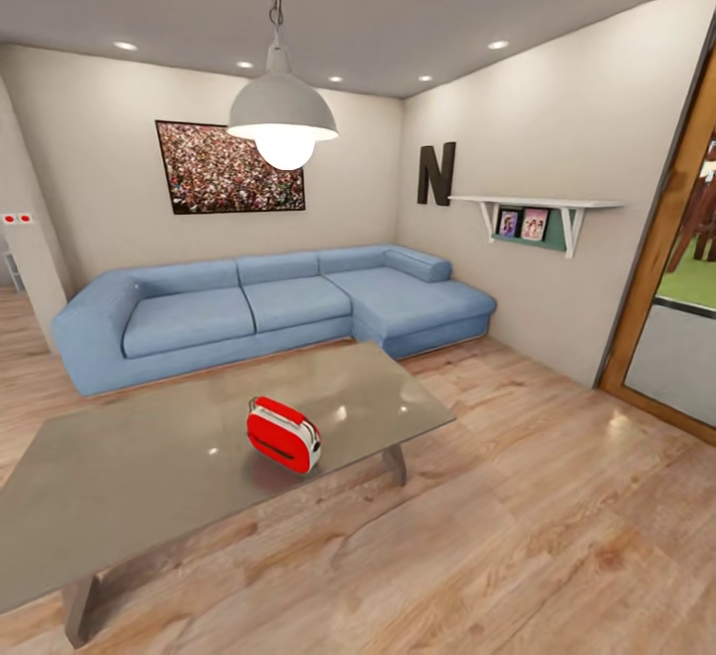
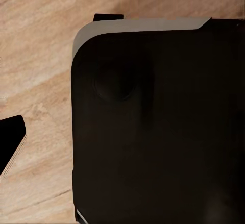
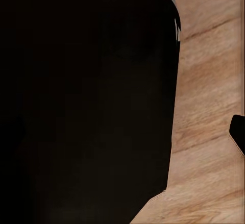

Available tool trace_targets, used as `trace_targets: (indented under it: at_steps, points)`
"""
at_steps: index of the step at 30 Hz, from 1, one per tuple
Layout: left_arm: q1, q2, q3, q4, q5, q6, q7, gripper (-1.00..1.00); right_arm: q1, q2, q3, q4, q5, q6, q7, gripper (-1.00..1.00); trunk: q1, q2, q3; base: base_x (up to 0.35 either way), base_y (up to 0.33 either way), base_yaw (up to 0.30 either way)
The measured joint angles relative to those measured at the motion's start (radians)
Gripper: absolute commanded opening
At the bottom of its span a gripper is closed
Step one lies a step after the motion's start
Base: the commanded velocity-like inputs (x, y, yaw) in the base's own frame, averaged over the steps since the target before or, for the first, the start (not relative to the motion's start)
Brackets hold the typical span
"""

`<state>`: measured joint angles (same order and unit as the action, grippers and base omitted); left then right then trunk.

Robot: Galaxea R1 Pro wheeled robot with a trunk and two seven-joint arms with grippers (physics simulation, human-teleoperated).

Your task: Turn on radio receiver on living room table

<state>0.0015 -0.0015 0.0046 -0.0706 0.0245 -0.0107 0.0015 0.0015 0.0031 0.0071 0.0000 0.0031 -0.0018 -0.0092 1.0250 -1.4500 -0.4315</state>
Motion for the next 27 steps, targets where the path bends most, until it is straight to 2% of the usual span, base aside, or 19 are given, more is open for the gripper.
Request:
trace_targets:
  at_steps: [27]
  points:
    - [0.000,0.000,0.000,0.000,0.000,0.000,0.000,1.00,0.000,0.000,0.001,0.000,0.000,-0.001,0.000,1.00,0.000,0.000,0.000,0.324,0.000,0.000]
